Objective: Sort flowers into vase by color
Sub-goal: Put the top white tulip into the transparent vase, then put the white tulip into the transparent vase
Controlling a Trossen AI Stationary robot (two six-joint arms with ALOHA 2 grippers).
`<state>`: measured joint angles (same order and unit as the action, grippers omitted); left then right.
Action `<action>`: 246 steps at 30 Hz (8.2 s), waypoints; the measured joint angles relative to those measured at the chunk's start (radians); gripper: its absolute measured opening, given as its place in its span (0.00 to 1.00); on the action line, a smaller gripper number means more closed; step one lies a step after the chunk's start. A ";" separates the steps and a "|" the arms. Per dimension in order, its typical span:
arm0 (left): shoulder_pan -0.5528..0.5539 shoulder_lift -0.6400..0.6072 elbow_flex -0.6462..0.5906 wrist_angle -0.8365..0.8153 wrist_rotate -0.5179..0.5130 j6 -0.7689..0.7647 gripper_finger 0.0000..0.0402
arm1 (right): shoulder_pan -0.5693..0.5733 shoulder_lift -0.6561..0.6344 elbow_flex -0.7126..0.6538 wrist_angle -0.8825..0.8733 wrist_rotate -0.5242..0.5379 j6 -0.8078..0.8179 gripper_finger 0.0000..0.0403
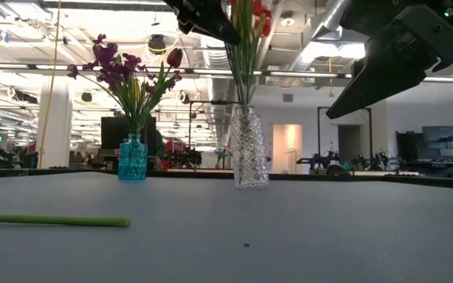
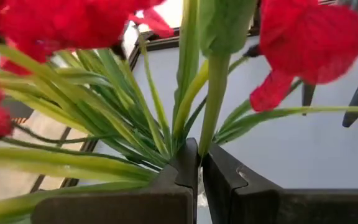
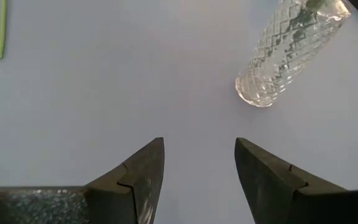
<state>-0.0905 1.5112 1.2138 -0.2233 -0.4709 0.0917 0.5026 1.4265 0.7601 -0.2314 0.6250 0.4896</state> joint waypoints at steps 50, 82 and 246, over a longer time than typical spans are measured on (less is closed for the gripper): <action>0.125 0.089 -0.003 -0.047 0.265 -0.123 0.00 | 0.001 0.000 0.000 0.008 0.000 0.016 0.55; 0.120 0.110 -0.004 -0.088 0.236 -0.149 0.22 | 0.056 0.000 0.000 -0.010 0.002 0.026 0.55; -0.279 0.258 -0.110 0.172 0.512 -1.096 0.00 | 0.124 0.456 0.357 0.163 0.214 -0.889 0.04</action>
<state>-0.3692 1.7691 1.1038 -0.0509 0.0409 -1.0044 0.6266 1.8828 1.1175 -0.0680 0.8389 -0.3997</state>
